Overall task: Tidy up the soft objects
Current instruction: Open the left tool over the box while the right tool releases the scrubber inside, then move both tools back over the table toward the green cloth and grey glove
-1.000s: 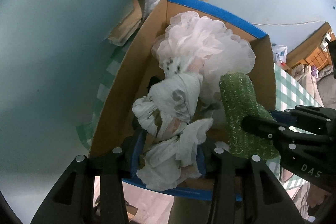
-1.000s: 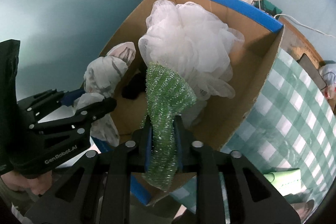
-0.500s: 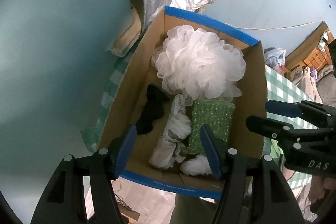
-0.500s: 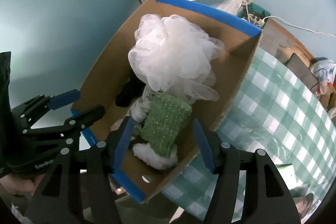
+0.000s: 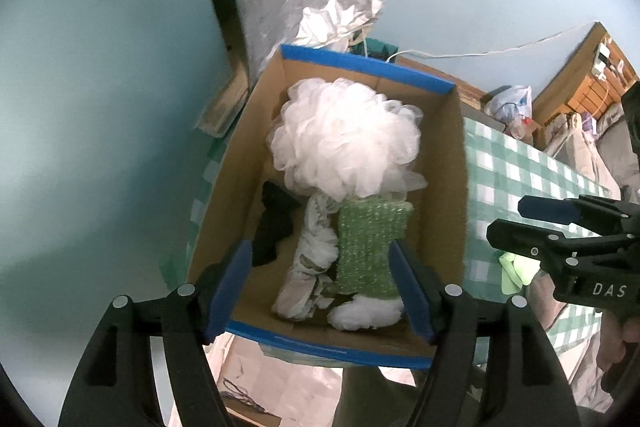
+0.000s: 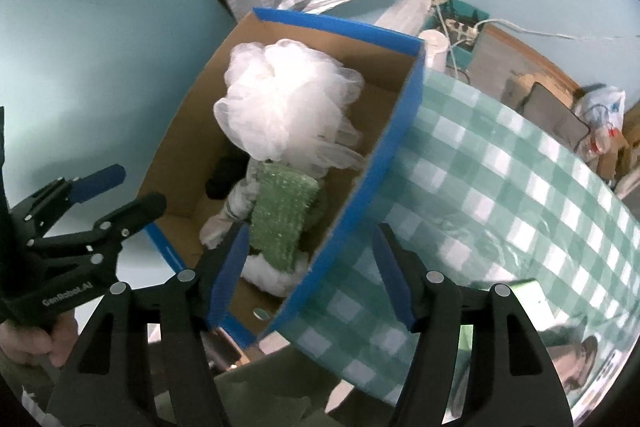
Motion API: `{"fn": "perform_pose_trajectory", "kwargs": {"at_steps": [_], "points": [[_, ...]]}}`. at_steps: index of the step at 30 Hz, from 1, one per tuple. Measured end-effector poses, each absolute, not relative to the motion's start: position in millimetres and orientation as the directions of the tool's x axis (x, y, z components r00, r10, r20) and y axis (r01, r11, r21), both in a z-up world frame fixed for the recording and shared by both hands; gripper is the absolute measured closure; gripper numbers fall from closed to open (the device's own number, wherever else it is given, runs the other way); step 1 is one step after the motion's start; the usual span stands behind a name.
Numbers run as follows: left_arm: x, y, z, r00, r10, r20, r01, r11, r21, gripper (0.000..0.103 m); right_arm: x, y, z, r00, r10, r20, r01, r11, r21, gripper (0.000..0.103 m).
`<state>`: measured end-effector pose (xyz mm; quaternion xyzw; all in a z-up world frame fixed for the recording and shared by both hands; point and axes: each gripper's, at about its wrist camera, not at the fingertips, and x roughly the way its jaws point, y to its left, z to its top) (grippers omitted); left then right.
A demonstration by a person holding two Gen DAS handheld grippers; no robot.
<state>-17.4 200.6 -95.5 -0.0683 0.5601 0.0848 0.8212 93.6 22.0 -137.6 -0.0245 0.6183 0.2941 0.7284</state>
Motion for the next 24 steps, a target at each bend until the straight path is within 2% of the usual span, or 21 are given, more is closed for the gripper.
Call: {"fn": "perform_pose_trajectory", "kwargs": {"at_steps": [5, 24], "points": [[-15.4, 181.3, -84.1, 0.378, 0.055, -0.924, -0.174, 0.985, -0.013, 0.027, 91.1, -2.1, -129.2, 0.084, 0.401, -0.912, -0.425, 0.842, 0.331, 0.038], [2.4, 96.2, -82.9, 0.366, -0.025, -0.93, 0.002, 1.0, -0.026, 0.027, 76.6, -117.4, -127.5, 0.134, 0.363, -0.922, -0.229, 0.916, 0.328, 0.038]]}}
